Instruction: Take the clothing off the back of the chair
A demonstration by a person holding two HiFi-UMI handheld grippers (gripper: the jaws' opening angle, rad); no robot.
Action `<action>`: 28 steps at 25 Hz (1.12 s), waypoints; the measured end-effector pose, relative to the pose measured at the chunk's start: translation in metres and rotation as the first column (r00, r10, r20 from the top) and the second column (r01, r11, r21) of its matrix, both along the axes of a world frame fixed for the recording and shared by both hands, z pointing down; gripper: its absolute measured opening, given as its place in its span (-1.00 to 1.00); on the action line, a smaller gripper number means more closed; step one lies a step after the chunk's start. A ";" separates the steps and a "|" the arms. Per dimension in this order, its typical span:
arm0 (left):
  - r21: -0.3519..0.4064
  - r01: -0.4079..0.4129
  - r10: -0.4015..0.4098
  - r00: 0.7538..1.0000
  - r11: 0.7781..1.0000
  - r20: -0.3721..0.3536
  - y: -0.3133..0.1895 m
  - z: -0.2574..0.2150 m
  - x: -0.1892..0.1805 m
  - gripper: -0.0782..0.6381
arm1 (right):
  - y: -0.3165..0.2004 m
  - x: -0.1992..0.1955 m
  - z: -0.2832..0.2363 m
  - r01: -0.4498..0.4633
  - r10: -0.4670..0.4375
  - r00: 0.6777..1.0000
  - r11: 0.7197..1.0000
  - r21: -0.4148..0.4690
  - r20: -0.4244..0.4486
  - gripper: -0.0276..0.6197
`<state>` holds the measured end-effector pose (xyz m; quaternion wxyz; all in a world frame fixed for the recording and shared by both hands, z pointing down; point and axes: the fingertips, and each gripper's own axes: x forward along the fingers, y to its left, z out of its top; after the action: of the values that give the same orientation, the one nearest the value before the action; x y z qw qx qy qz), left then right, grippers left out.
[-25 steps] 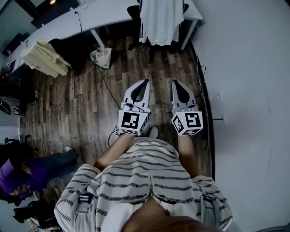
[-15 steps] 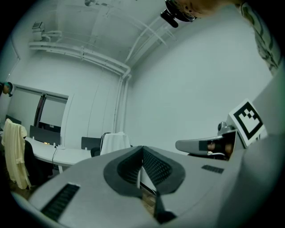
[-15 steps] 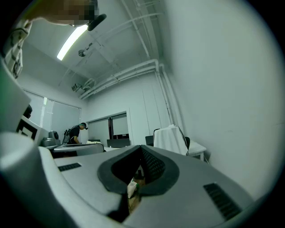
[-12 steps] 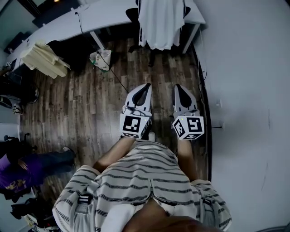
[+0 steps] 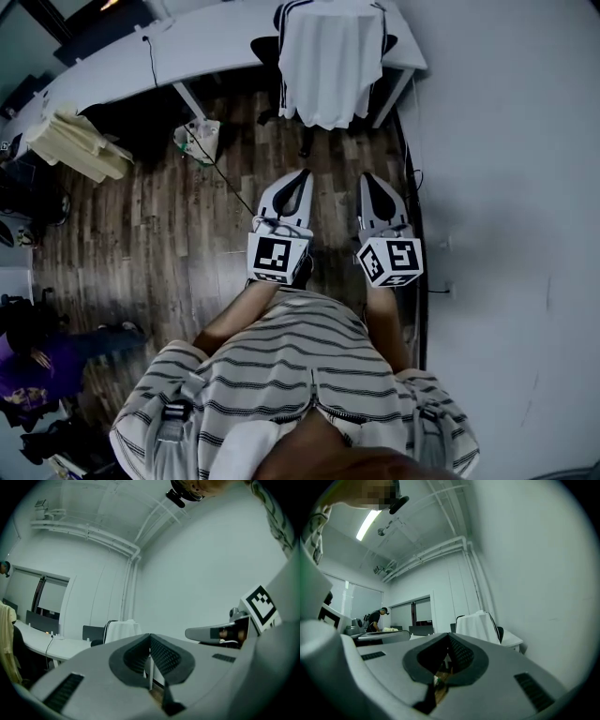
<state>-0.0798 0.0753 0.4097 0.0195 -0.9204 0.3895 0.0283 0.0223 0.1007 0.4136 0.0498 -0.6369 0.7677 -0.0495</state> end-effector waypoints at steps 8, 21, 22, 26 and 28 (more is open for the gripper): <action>0.010 0.017 -0.017 1.000 1.000 -0.015 -0.111 -0.023 0.025 -0.72 | -0.108 0.029 -0.022 0.007 -0.007 1.000 1.000 0.004 -0.017 -0.89; -0.028 0.045 -0.045 0.999 0.999 0.000 -0.216 -0.021 0.035 -0.71 | -0.217 0.046 -0.024 0.008 -0.009 1.000 0.999 -0.037 -0.027 -0.88; -0.033 0.049 -0.049 0.999 0.998 0.000 -0.220 -0.021 0.035 -0.72 | -0.221 0.046 -0.024 0.007 -0.008 1.000 0.999 -0.040 -0.029 -0.88; -0.054 0.060 -0.061 0.998 0.997 -0.004 -0.236 -0.020 0.037 -0.71 | -0.238 0.051 -0.026 0.008 -0.010 0.999 0.999 -0.054 -0.034 -0.88; -0.060 0.068 -0.069 0.998 0.996 -0.010 -0.244 -0.021 0.041 -0.71 | -0.247 0.056 -0.025 0.012 -0.014 0.999 0.998 -0.060 -0.035 -0.88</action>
<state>-0.0392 -0.1688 0.3886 -0.0093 -0.9064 0.4217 0.0217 0.0783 -0.1462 0.3882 0.0170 -0.6341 0.7706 -0.0616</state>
